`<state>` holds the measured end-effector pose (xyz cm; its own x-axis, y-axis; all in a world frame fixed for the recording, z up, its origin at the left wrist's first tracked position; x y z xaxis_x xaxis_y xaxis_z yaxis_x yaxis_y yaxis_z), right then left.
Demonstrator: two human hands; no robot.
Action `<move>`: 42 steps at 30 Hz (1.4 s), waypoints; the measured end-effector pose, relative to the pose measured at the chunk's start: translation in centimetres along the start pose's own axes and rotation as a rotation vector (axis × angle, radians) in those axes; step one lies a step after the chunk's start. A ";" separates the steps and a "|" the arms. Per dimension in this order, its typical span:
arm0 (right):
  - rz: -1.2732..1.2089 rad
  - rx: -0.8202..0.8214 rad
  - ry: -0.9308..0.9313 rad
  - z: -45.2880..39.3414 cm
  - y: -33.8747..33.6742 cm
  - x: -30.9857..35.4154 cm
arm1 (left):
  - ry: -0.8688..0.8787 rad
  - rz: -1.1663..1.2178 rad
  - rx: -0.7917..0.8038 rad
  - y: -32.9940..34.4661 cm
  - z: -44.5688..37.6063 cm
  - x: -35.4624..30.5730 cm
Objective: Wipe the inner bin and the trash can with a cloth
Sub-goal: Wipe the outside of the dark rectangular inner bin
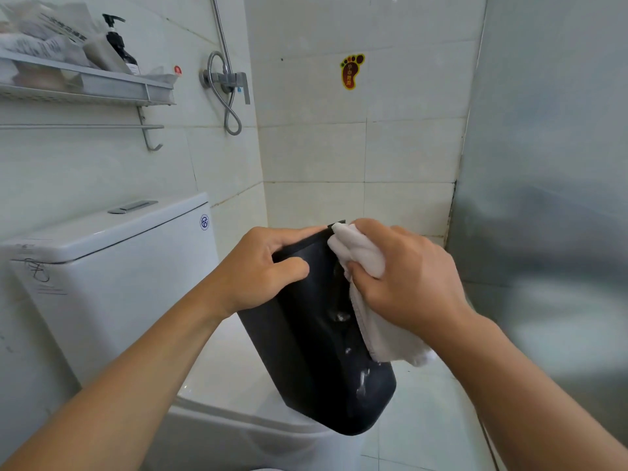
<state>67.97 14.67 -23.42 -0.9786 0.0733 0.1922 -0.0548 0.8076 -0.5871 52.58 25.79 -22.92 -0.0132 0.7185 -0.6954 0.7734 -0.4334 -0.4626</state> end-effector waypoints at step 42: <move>0.159 -0.077 -0.007 0.2 0.5 2.1 | -0.115 0.166 -0.025 -1.3 -0.7 2.0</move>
<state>65.87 15.14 -23.51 -0.9751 0.1997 0.0967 0.1154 0.8287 -0.5476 52.03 28.21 -23.31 0.0450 0.5709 -0.8198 0.7862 -0.5265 -0.3235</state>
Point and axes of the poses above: each hand's wrist, its own z-axis away from the middle knuckle, its own y-axis out of the palm, x = y × z, the point moved 7 cm from there along -z, towards the middle knuckle, and after that the axes turned 7 degrees about -x, right-handed, at the moved point
